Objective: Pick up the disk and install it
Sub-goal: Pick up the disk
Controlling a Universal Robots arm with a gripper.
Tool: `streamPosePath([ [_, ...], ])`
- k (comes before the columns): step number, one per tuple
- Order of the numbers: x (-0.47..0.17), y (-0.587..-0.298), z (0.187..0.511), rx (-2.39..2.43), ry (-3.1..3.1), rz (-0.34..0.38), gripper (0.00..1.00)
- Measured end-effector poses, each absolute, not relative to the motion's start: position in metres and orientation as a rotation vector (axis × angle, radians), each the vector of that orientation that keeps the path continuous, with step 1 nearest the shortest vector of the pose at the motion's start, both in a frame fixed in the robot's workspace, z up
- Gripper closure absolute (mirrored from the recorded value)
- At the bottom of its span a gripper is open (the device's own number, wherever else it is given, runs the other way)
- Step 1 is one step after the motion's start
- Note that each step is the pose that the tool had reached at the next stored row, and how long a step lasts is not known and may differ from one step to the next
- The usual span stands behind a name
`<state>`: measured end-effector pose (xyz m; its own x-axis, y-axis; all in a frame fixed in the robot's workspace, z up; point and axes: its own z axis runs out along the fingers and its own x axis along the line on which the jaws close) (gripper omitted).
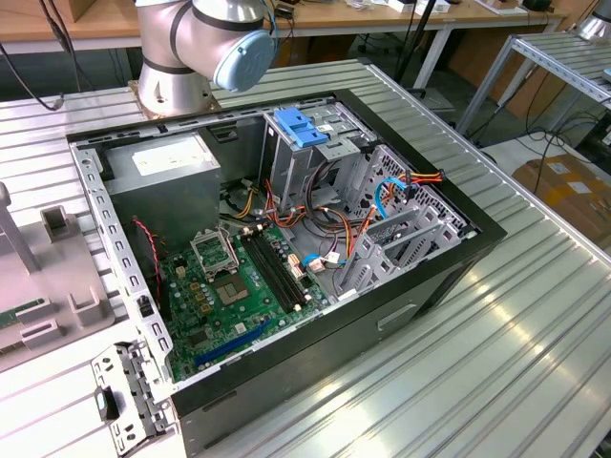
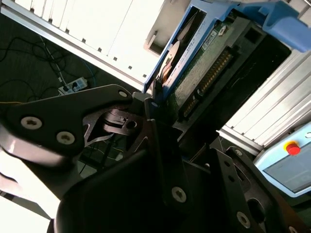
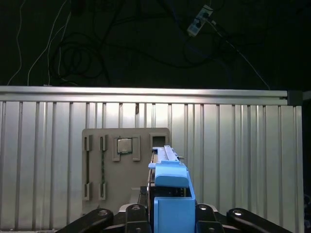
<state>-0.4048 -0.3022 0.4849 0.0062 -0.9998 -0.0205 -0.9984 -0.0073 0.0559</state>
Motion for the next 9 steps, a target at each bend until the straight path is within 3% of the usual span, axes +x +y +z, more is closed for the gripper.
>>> streamPosePath([
  [9,-0.3997,-0.3052,0.4848,2.21,-2.195,-0.084,0.64],
])
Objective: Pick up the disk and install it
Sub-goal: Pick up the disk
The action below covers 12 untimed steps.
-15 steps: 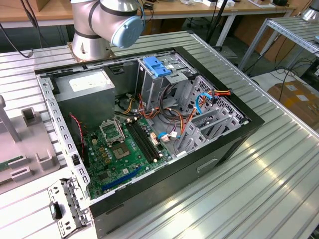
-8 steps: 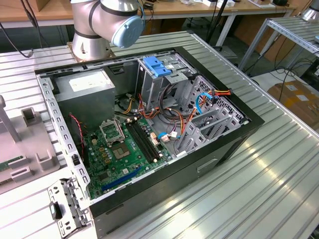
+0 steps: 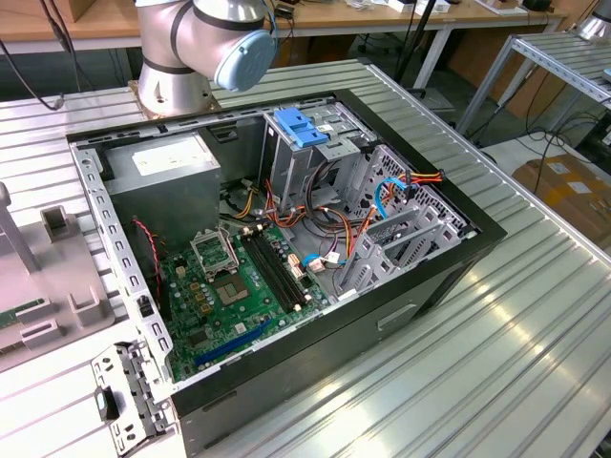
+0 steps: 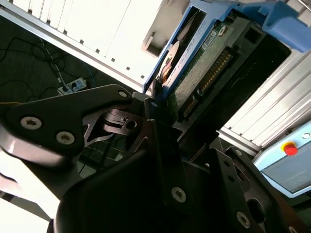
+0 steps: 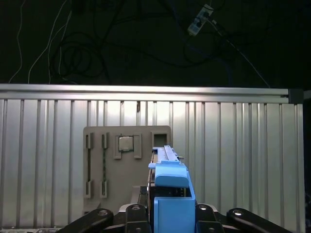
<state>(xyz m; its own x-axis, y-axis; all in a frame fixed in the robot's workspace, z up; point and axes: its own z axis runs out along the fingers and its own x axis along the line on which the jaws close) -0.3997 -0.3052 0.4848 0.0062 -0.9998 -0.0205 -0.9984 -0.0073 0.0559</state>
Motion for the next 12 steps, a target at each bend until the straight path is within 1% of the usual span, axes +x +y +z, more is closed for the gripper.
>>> streamPosePath([
  [12,-0.393,-0.3085,0.4848,2.21,-2.195,-0.084,0.64],
])
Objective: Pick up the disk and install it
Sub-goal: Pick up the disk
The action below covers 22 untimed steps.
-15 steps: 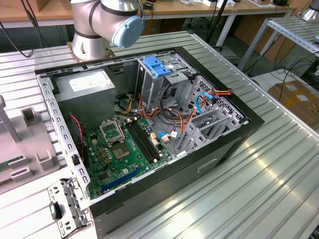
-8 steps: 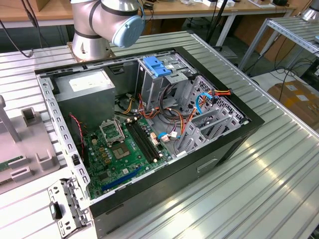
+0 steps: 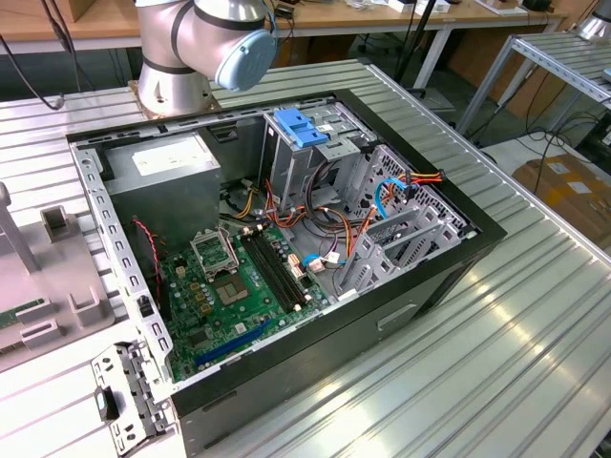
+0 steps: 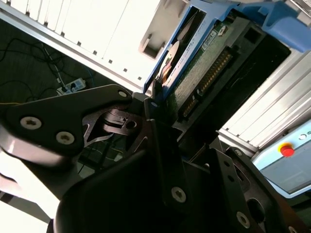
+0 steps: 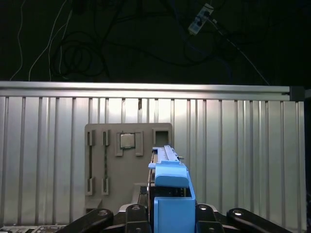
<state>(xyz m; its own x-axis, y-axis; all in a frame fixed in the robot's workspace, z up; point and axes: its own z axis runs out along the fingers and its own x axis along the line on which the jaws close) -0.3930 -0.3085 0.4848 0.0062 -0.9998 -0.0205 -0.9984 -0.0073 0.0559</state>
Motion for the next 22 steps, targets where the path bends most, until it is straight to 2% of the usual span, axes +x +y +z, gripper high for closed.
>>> streamPosePath([
  [22,-0.375,-0.312,0.485,2.21,-2.195,-0.084,0.64],
])
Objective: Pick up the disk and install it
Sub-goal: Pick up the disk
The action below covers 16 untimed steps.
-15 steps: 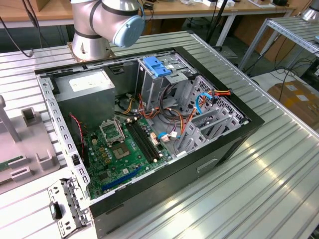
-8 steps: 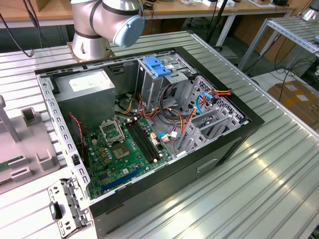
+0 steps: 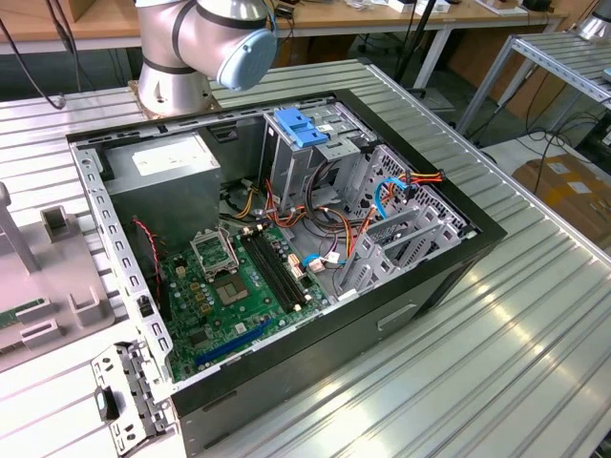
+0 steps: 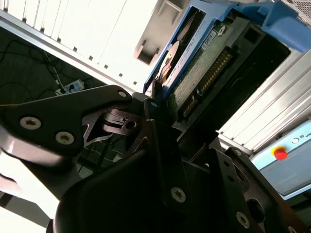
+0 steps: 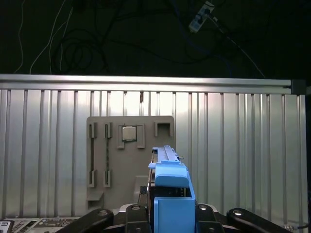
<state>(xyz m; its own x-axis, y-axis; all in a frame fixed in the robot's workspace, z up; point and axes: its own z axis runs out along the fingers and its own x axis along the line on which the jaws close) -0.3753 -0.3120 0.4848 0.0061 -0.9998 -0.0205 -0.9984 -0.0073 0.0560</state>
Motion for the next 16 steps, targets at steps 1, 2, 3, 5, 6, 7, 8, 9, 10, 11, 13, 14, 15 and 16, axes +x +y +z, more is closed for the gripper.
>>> streamPosePath([
  [1,-0.375,-0.312,0.485,2.21,-2.195,-0.084,0.64],
  [2,-0.374,-0.312,0.485,2.21,-2.195,-0.084,0.64],
  [3,-0.373,-0.312,0.485,2.21,-2.195,-0.084,0.64],
  [5,-0.372,-0.312,0.485,2.21,-2.195,-0.084,0.64],
  [6,-0.371,-0.312,0.485,2.21,-2.195,-0.084,0.64],
  [7,-0.37,-0.312,0.485,2.21,-2.195,-0.084,0.64],
  [8,-0.369,-0.312,0.485,2.21,-2.195,-0.084,0.64],
  [9,-0.369,-0.312,0.485,2.21,-2.195,-0.084,0.64],
  [10,-0.368,-0.313,0.485,2.21,-2.195,-0.084,0.64],
  [11,-0.367,-0.313,0.485,2.21,-2.195,-0.084,0.64],
  [13,-0.366,-0.313,0.485,2.21,-2.195,-0.084,0.64],
  [14,-0.365,-0.313,0.485,2.21,-2.195,-0.084,0.64],
  [15,-0.364,-0.313,0.485,2.21,-2.195,-0.084,0.64],
  [16,-0.364,-0.313,0.485,2.21,-2.195,-0.084,0.64],
])
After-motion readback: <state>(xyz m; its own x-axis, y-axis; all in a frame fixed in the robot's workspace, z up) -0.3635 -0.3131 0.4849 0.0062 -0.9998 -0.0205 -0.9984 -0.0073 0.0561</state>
